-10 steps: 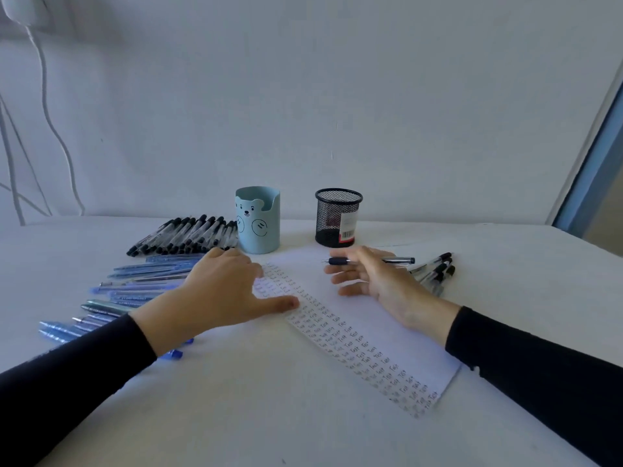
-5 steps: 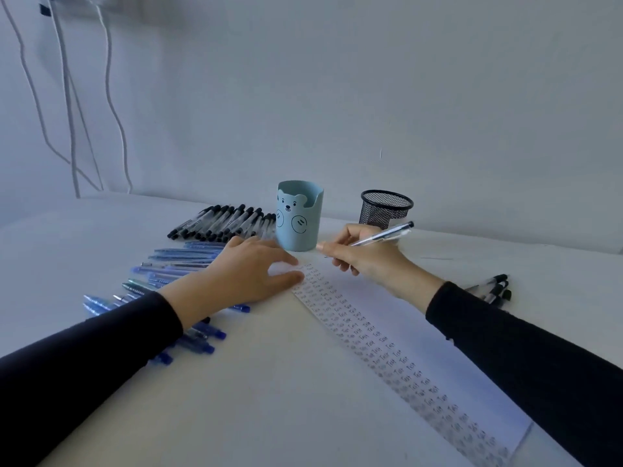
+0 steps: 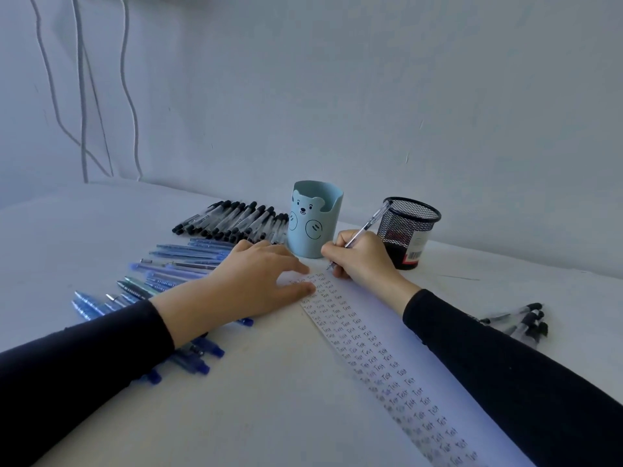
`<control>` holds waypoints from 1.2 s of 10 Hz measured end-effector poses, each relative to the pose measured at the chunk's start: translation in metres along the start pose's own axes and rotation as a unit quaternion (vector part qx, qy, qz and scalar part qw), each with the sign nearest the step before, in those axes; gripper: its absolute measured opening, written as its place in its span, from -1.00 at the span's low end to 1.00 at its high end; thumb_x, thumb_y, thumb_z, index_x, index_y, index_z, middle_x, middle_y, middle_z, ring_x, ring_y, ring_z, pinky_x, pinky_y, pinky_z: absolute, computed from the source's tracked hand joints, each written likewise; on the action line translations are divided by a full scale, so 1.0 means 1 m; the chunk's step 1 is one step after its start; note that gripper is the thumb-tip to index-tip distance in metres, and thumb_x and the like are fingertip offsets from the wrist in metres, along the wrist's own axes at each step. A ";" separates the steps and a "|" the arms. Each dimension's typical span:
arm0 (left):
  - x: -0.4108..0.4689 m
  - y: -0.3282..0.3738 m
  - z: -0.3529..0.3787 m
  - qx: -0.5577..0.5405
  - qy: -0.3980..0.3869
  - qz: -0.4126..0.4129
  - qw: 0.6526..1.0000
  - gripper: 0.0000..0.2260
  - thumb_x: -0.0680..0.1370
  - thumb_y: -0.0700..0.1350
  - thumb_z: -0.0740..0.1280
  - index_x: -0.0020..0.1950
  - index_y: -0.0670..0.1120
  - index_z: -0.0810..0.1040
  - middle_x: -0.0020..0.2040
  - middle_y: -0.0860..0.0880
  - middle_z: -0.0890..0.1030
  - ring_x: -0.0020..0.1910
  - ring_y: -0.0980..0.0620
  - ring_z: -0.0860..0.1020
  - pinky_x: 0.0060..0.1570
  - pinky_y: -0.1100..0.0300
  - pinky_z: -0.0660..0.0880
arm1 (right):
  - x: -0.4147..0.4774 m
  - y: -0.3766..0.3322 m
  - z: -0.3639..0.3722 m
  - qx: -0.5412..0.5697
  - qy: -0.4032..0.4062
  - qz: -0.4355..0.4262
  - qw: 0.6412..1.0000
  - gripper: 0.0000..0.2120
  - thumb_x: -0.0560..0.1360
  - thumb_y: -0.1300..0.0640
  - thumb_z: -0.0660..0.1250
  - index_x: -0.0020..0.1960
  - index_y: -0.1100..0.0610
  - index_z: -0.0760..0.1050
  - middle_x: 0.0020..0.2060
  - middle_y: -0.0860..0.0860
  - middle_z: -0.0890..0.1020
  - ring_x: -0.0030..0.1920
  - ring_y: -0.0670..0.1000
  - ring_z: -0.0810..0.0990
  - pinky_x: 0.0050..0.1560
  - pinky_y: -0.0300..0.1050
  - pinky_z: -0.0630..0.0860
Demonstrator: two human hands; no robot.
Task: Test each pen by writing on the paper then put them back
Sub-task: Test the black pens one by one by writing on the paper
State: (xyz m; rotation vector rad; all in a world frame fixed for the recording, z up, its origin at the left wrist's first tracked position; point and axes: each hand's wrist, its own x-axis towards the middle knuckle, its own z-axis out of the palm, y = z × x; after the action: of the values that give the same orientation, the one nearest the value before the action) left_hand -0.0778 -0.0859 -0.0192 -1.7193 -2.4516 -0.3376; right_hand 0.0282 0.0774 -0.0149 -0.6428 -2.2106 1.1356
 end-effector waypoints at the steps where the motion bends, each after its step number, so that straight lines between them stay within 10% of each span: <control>1: 0.000 -0.001 0.001 0.003 -0.003 -0.002 1.000 -0.47 0.47 0.45 0.02 0.33 0.28 0.44 0.37 0.24 0.41 0.36 0.17 0.32 0.27 0.18 0.11 | 0.001 0.000 0.001 -0.003 -0.005 -0.011 1.000 -0.68 0.40 0.21 0.40 -0.47 0.12 0.39 -0.57 0.01 0.54 -0.49 -0.07 0.55 -0.42 -0.25 0.47; 12: -0.001 0.002 -0.004 0.009 -0.019 -0.005 1.000 -0.50 0.50 0.41 0.05 0.35 0.27 0.43 0.39 0.25 0.39 0.38 0.19 0.31 0.31 0.16 0.09 | 0.006 0.007 0.000 -0.008 -0.004 -0.024 1.000 -0.75 0.40 0.26 0.40 -0.35 0.38 0.43 -0.56 0.09 0.51 -0.54 -0.10 0.50 -0.43 -0.29 0.43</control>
State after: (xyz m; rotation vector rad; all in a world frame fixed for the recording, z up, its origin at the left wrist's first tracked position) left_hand -0.0753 -0.0868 -0.0154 -1.7240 -2.4822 -0.2851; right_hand 0.0249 0.0848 -0.0194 -0.5895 -2.2325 1.0986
